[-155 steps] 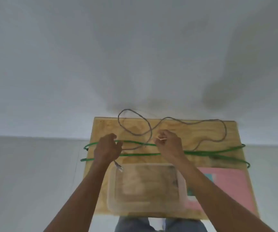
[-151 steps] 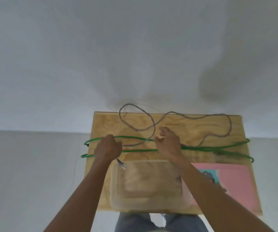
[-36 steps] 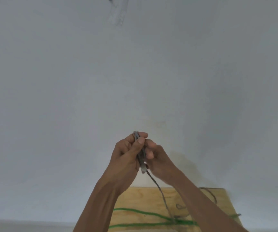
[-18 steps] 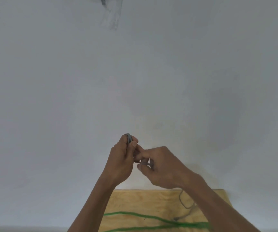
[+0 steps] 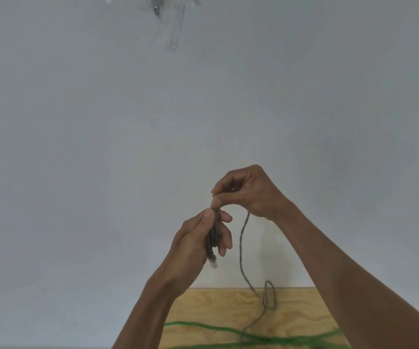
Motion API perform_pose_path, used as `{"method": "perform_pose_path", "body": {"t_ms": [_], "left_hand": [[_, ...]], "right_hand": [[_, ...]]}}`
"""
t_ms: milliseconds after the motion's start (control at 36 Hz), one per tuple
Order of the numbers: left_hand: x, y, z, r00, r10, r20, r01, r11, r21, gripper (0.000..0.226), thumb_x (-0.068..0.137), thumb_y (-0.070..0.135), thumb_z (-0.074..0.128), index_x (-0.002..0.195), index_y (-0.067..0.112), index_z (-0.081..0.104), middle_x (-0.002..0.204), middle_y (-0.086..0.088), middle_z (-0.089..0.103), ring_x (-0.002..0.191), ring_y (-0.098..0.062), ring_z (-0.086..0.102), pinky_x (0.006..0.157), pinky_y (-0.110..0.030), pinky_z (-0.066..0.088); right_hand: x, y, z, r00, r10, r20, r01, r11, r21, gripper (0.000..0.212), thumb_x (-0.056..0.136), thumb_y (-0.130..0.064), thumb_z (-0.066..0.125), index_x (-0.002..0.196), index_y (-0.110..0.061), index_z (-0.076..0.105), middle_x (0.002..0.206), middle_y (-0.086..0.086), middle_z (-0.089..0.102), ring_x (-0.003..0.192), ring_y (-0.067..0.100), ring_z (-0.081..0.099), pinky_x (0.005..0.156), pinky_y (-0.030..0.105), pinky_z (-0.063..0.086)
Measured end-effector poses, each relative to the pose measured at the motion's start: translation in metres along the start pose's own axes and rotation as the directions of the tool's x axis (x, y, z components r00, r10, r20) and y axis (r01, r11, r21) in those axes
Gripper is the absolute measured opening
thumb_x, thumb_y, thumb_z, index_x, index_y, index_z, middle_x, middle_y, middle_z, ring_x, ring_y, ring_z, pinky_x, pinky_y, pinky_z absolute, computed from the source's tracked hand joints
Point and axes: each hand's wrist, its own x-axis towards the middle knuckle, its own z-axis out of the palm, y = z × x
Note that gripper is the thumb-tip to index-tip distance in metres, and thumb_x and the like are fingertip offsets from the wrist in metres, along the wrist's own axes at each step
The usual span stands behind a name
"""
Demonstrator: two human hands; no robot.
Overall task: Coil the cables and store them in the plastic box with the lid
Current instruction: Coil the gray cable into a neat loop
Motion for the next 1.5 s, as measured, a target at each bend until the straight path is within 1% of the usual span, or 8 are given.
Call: {"method": "perform_pose_path", "body": {"t_ms": [194, 583, 861, 1111, 1222, 1333, 1444, 1500], "left_hand": [[0.006, 0.009, 0.005, 0.998, 0.055, 0.024, -0.051, 0.986, -0.159, 0.03, 0.098, 0.029, 0.047, 0.107, 0.006, 0.066, 0.073, -0.008, 0.061, 0.065, -0.021, 0.051, 0.073, -0.045, 0.04], [0.022, 0.015, -0.011, 0.992, 0.044, -0.122, -0.037, 0.998, 0.056, 0.042, 0.104, 0.039, 0.033, 0.131, 0.016, 0.056, 0.082, -0.007, 0.067, 0.071, -0.017, 0.055, 0.06, -0.035, 0.041], [0.01, 0.005, -0.005, 1.0, 0.005, 0.011, -0.009, 0.928, 0.372, 0.074, 0.104, 0.05, 0.01, 0.095, 0.01, 0.071, 0.083, -0.013, 0.071, 0.078, -0.015, 0.063, 0.058, -0.02, 0.043], [0.001, 0.02, 0.01, 0.994, 0.051, 0.092, -0.056, 0.997, 0.057, 0.037, 0.098, 0.04, 0.042, 0.104, 0.012, 0.066, 0.071, -0.008, 0.056, 0.067, -0.02, 0.048, 0.072, -0.046, 0.034], [0.003, 0.023, 0.014, 0.991, 0.119, 0.063, -0.124, 0.989, 0.086, 0.025, 0.099, 0.028, 0.047, 0.099, 0.015, 0.068, 0.07, -0.005, 0.056, 0.068, -0.022, 0.056, 0.065, -0.052, 0.042], [0.007, 0.024, 0.014, 0.99, 0.135, -0.032, -0.133, 0.989, 0.062, 0.025, 0.104, 0.021, 0.049, 0.096, 0.008, 0.069, 0.072, -0.013, 0.055, 0.062, -0.017, 0.057, 0.052, -0.029, 0.049], [0.013, 0.018, 0.007, 0.979, 0.165, -0.116, -0.137, 0.965, 0.223, 0.029, 0.105, 0.017, 0.048, 0.092, 0.005, 0.071, 0.08, -0.018, 0.061, 0.094, -0.018, 0.062, 0.044, -0.039, 0.05], [0.014, 0.017, 0.004, 0.971, 0.191, -0.142, -0.138, 0.937, 0.321, 0.026, 0.105, 0.013, 0.046, 0.097, 0.004, 0.069, 0.082, -0.015, 0.063, 0.103, 0.008, 0.061, 0.054, -0.029, 0.057]], "right_hand": [[-0.041, 0.03, 0.039, 0.985, 0.153, 0.082, -0.171, 0.934, 0.315, 0.025, 0.09, -0.029, 0.065, 0.066, -0.025, 0.072, 0.052, -0.008, 0.065, 0.051, 0.016, 0.061, 0.062, 0.035, 0.044], [-0.079, 0.022, 0.047, 0.973, 0.23, 0.021, -0.206, 0.905, -0.371, 0.021, 0.096, -0.031, 0.059, 0.113, -0.024, 0.071, 0.07, -0.011, 0.068, 0.054, 0.012, 0.059, 0.057, 0.022, 0.047], [-0.046, -0.047, 0.008, 0.989, -0.005, 0.147, 0.095, 0.784, -0.613, 0.011, 0.089, -0.015, 0.07, 0.097, -0.022, 0.075, 0.066, -0.026, 0.063, 0.051, -0.003, 0.054, 0.056, 0.007, 0.034], [-0.018, -0.005, 0.0, 0.994, 0.06, -0.093, -0.056, 0.997, 0.047, 0.014, 0.087, -0.002, 0.071, 0.098, 0.007, 0.073, 0.069, -0.002, 0.072, 0.059, 0.009, 0.063, 0.059, 0.022, 0.048], [-0.042, 0.022, 0.034, 0.981, 0.172, -0.085, -0.147, 0.959, 0.242, 0.021, 0.083, -0.022, 0.06, 0.069, -0.014, 0.073, 0.049, 0.006, 0.06, 0.043, 0.02, 0.046, 0.049, 0.038, 0.021], [-0.061, 0.037, 0.058, 0.954, 0.277, -0.114, -0.268, 0.959, 0.094, 0.052, 0.098, -0.006, 0.051, 0.05, -0.026, 0.057, 0.045, -0.006, 0.055, 0.04, 0.013, 0.04, 0.045, 0.026, 0.03], [-0.074, 0.031, 0.069, 0.976, 0.189, -0.11, -0.197, 0.978, -0.067, 0.042, 0.103, -0.017, 0.049, 0.066, -0.034, 0.06, 0.056, -0.009, 0.06, 0.046, 0.002, 0.046, 0.051, 0.013, 0.035], [-0.077, 0.03, 0.068, 0.984, 0.125, -0.131, -0.147, 0.974, -0.172, 0.04, 0.101, -0.02, 0.054, 0.068, -0.042, 0.061, 0.058, -0.007, 0.058, 0.046, 0.004, 0.046, 0.052, 0.012, 0.035]]}}
